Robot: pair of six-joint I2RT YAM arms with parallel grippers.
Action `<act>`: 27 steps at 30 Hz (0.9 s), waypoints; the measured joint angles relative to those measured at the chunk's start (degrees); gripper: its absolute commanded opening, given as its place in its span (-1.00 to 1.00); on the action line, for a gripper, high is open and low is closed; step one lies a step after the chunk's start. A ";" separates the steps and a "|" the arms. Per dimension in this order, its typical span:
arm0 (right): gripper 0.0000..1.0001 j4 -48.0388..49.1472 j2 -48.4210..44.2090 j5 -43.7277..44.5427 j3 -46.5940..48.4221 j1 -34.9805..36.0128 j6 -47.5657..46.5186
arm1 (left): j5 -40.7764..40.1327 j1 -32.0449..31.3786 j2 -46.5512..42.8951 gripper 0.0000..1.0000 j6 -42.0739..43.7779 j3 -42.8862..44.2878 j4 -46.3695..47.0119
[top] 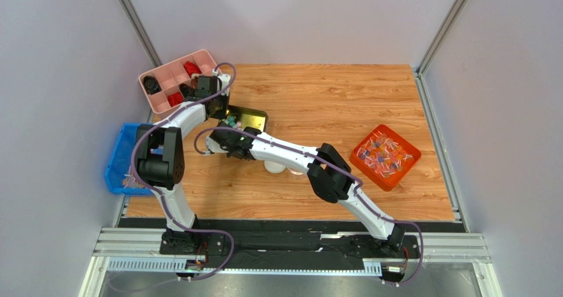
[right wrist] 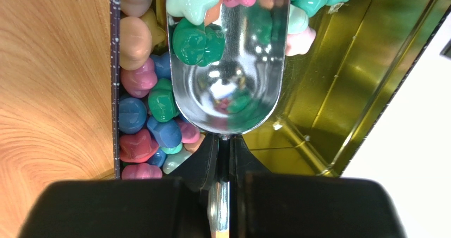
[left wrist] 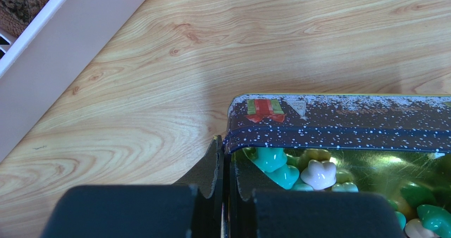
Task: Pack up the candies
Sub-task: Scoop the fake candies from the storage box.
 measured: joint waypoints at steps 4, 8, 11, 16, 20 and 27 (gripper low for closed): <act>-1.00 0.74 -0.94 -2.60 -1.09 -0.83 1.88 | -0.02 0.00 0.11 -1.00 -0.07 0.11 -0.02; -1.00 1.92 -2.67 -6.12 -3.21 -1.81 3.56 | -0.02 -0.02 0.15 -1.00 -0.09 0.11 -0.07; -1.00 2.86 -4.52 -8.72 -5.73 -2.62 4.26 | -0.02 -0.17 0.15 -1.00 -0.11 0.13 -0.13; -1.00 3.23 -6.40 -12.22 -7.93 -3.50 4.79 | -0.02 -0.24 0.15 -1.00 -0.11 0.26 -0.15; -1.00 3.41 -7.04 -14.03 -8.50 -4.17 5.18 | -0.04 -0.33 0.17 -1.00 -0.09 0.26 -0.15; -1.00 3.41 -7.82 -16.83 -8.79 -4.83 6.45 | -0.15 -0.33 0.22 -1.00 -0.09 0.33 -0.11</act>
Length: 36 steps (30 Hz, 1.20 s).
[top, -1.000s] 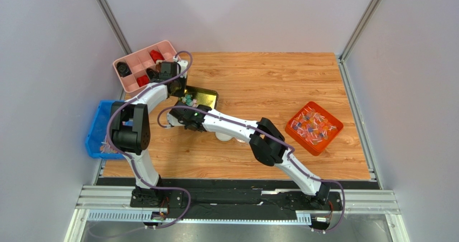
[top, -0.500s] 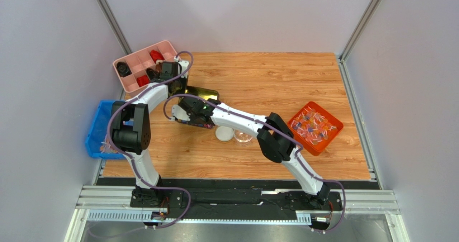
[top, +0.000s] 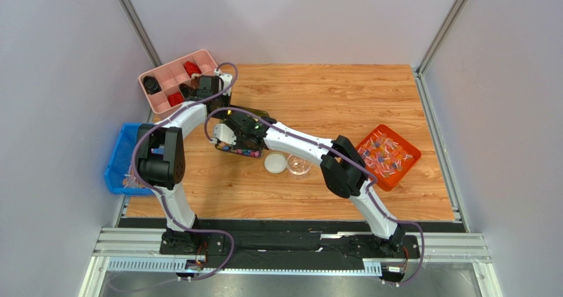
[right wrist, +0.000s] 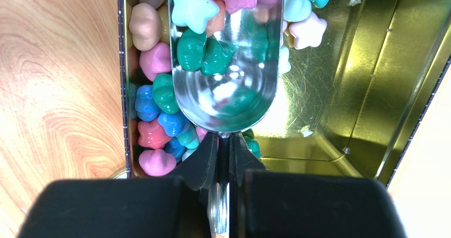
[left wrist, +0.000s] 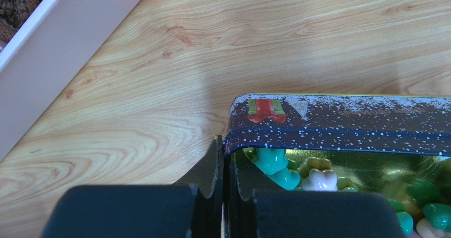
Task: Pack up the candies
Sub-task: Scoop the fake candies from the storage box.
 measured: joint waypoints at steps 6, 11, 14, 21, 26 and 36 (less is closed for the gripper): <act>-1.00 0.17 -0.07 -0.74 0.00 -0.11 0.50 | 0.07 0.00 0.42 -1.00 0.04 0.52 -0.04; -1.00 0.09 -0.07 -0.98 0.37 -0.11 0.66 | 0.15 0.00 0.61 -1.00 0.02 0.72 -0.07; -1.00 -0.09 -0.09 -1.07 0.83 -0.11 0.66 | 0.42 0.00 0.68 -1.00 0.04 0.87 -0.07; -1.00 -0.57 -0.11 -1.31 1.73 -0.11 0.63 | 0.87 0.04 1.31 -1.00 0.02 1.62 -0.26; -1.00 -0.61 -0.11 -1.51 1.73 -0.33 0.63 | 1.03 0.04 1.36 -1.00 0.22 1.75 -0.50; -1.00 -0.57 -0.13 -2.23 1.73 -2.05 0.92 | 1.29 0.04 2.29 -1.00 0.33 2.89 -1.64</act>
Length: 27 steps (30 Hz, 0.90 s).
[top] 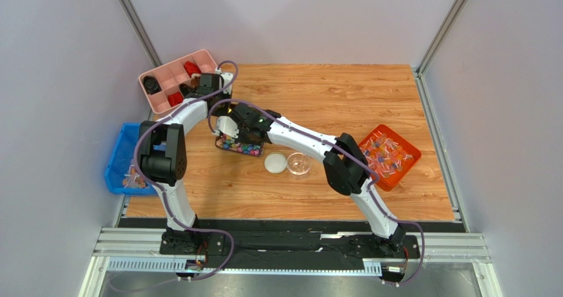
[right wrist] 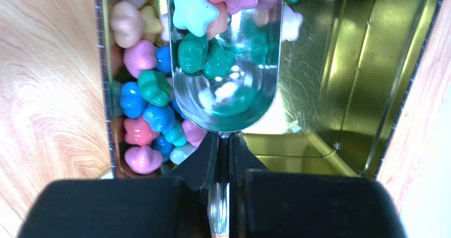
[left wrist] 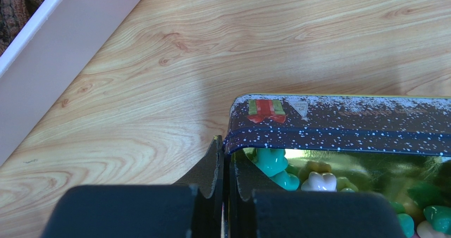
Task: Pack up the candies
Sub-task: Scoop the fake candies from the storage box.
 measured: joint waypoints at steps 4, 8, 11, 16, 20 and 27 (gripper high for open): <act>-1.00 0.02 -0.39 -1.57 0.00 -1.44 0.26 | 0.04 -0.04 1.29 -1.00 0.31 1.75 -1.14; -1.00 -0.22 -1.03 -3.85 0.00 -2.54 0.42 | 0.17 -0.04 2.32 -1.00 0.55 2.82 -1.88; -1.00 -0.59 -1.25 -5.60 0.00 -3.08 0.42 | 0.17 -0.26 3.02 -1.00 0.87 3.76 -2.78; -1.00 -2.19 -1.44 -8.96 0.00 -3.61 0.42 | 0.17 -0.37 4.15 -1.00 1.20 5.31 -4.26; -1.00 -3.98 -1.95 -11.28 0.00 -3.61 0.42 | 0.15 -0.42 4.85 -1.00 1.31 6.19 -5.07; -1.00 -5.49 -4.20 -13.42 0.00 -3.78 0.42 | 0.17 -0.42 5.79 -1.00 1.46 7.28 -6.12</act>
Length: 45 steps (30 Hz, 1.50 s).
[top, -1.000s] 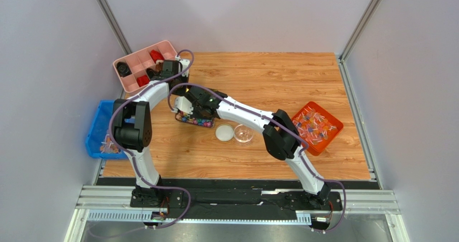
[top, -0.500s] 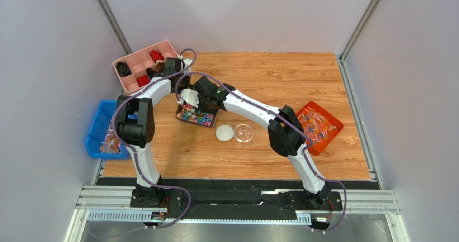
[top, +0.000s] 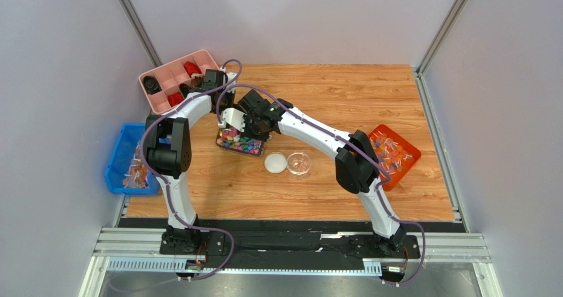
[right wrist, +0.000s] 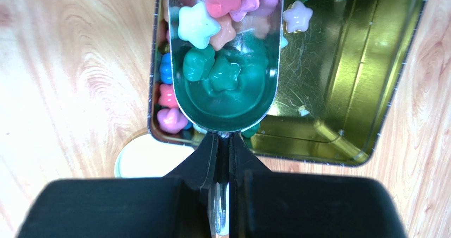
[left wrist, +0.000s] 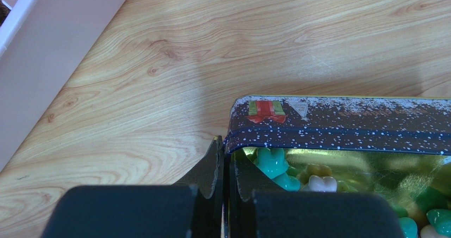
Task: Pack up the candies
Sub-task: Scoop the fake candies from the storage box, then place the fake candies in the packing bottle.
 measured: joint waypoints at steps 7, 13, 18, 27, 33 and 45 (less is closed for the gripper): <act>-1.00 -1.66 -3.23 -3.13 -0.44 -1.46 0.00 | 0.15 0.00 0.57 -1.00 0.50 0.44 -0.72; -1.00 -2.99 -10.82 -5.53 -6.38 -4.07 -0.04 | 0.20 0.00 0.61 -1.00 0.72 0.46 -1.07; -1.00 -3.91 -19.23 -6.03 -13.86 -6.34 -0.35 | 0.20 0.00 0.74 -1.00 0.81 0.66 -1.31; -1.00 -8.48 -32.76 -3.37 -27.89 -7.98 -1.86 | 0.15 0.00 0.85 -1.00 0.87 0.74 -1.36; -1.00 -12.09 -38.49 -0.68 -33.66 -7.98 -2.47 | 0.17 0.00 0.87 -1.00 0.94 0.74 -1.36; -1.00 -16.90 -42.07 7.04 -40.63 -7.98 -3.96 | 0.15 0.00 0.87 -1.00 0.96 0.74 -1.36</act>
